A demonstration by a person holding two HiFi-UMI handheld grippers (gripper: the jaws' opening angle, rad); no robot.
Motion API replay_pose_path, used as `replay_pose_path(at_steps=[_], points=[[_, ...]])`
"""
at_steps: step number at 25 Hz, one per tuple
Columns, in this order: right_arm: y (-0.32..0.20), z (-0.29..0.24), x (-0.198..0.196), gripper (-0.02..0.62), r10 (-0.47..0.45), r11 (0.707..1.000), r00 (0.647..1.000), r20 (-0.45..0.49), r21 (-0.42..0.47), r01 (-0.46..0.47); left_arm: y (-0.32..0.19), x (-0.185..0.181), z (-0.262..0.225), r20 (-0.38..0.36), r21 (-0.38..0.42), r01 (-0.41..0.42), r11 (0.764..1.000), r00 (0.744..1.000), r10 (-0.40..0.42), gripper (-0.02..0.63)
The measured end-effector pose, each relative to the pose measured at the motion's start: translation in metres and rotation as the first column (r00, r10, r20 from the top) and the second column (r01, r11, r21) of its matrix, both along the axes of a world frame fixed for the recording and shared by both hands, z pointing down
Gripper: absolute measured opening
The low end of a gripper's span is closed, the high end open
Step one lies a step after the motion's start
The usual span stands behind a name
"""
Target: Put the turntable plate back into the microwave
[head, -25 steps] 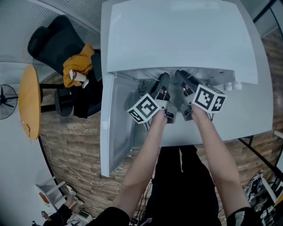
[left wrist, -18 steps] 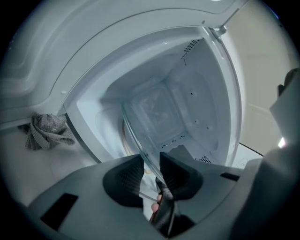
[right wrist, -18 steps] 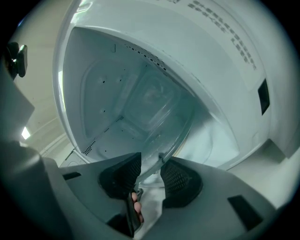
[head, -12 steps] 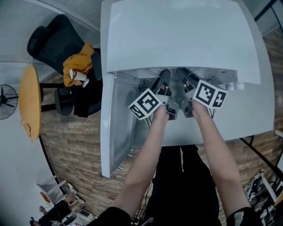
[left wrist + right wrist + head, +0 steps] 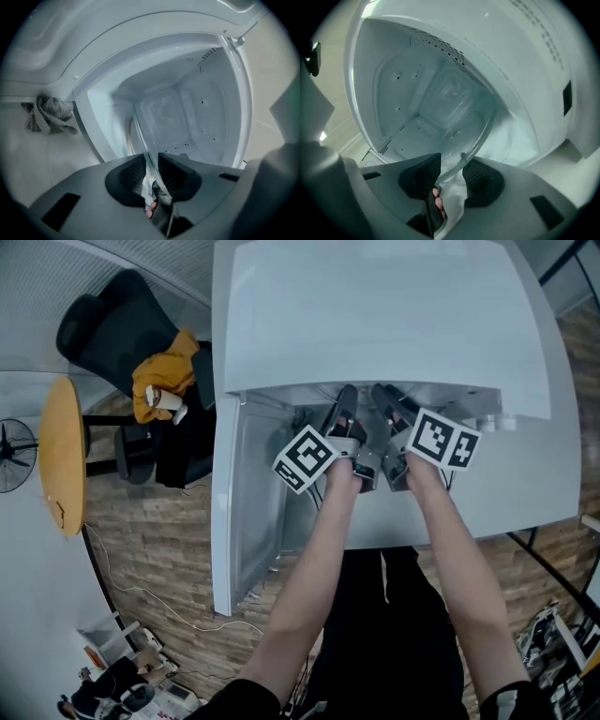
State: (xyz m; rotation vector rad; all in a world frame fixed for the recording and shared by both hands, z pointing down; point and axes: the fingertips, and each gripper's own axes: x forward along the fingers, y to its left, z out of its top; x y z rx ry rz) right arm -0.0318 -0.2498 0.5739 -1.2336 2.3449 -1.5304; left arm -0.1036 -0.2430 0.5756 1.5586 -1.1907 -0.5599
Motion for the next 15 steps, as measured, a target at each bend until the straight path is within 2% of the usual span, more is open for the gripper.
replay_pose_path(at_steps=[5,6,8,12,15], points=[[0.008,0.001,-0.002,0.149,-0.014,1.000,1.000,0.025,-0.020,0.014,0.002,-0.004,0.002,-0.047,-0.013,0.041,0.999,0.998,-0.042,0.066],[0.009,0.000,-0.002,0.178,-0.022,1.000,0.999,0.030,-0.021,0.023,0.001,-0.006,0.001,-0.059,-0.014,0.053,0.998,0.997,-0.054,0.061],[0.013,-0.003,-0.001,0.190,-0.038,0.999,0.999,0.039,-0.018,0.038,-0.003,-0.012,-0.002,-0.066,-0.008,0.074,0.997,0.995,-0.074,0.057],[0.021,-0.006,0.002,0.169,-0.047,0.999,0.997,0.066,-0.015,0.048,-0.008,-0.016,-0.005,-0.050,-0.009,0.084,0.996,0.995,-0.085,0.054],[0.029,-0.005,0.000,0.111,-0.045,0.998,0.991,0.125,-0.042,0.051,-0.007,-0.018,0.000,-0.046,-0.025,0.090,0.996,0.995,-0.091,0.054]])
